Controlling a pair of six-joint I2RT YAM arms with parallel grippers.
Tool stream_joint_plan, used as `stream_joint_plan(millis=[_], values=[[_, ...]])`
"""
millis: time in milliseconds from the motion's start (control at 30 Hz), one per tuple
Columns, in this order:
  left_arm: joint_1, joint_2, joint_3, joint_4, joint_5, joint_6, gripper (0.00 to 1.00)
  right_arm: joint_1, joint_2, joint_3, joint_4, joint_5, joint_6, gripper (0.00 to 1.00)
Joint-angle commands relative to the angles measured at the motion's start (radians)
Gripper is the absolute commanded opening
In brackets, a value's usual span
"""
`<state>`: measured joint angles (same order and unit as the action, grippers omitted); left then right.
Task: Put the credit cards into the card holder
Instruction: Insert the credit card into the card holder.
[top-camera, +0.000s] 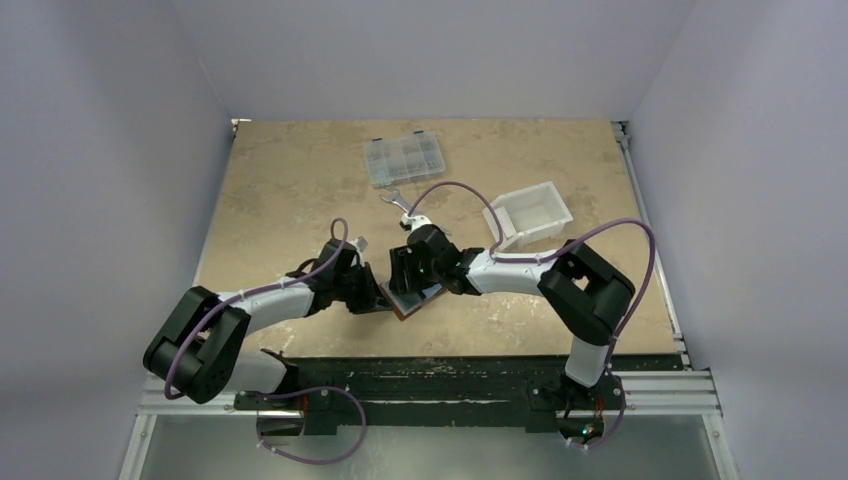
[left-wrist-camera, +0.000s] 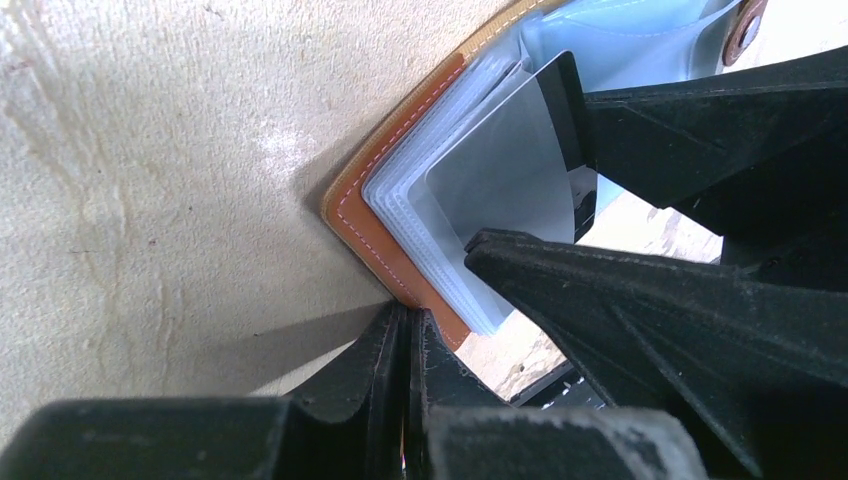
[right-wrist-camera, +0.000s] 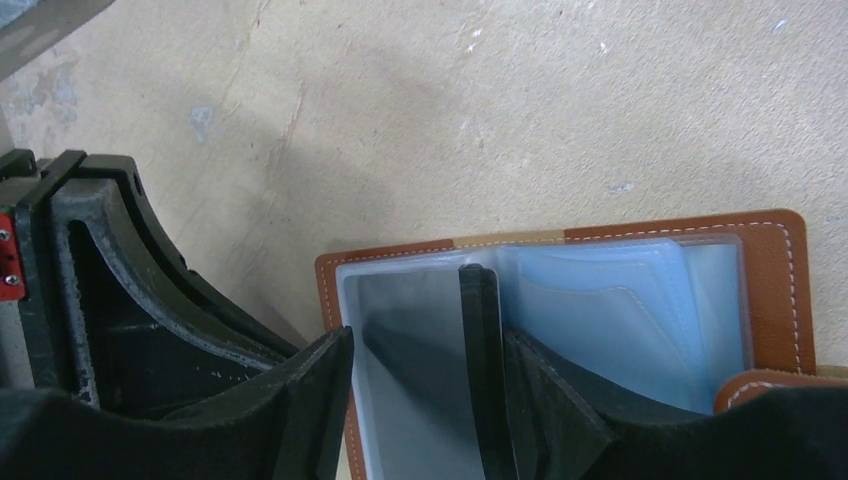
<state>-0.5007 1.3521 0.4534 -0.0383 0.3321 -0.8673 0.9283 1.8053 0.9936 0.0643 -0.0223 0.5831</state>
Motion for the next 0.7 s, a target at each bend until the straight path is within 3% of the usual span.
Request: stream_joint_plan(millis=[0, 400, 533, 667], values=[[-0.016, 0.033, -0.028, -0.005, -0.066, 0.018, 0.0, 0.038, -0.03, 0.021, -0.099, -0.06, -0.028, 0.63], [-0.016, 0.037, -0.026, 0.017, -0.069, 0.01, 0.0, 0.162, 0.026, 0.005, -0.002, -0.005, -0.033, 0.62], [-0.016, 0.045, -0.016, 0.009, -0.073, 0.015, 0.0, 0.174, 0.021, 0.028, -0.079, 0.059, -0.085, 0.63], [-0.016, 0.022, -0.01, -0.03, -0.095, 0.028, 0.0, 0.154, -0.047, -0.008, -0.07, 0.063, -0.173, 0.73]])
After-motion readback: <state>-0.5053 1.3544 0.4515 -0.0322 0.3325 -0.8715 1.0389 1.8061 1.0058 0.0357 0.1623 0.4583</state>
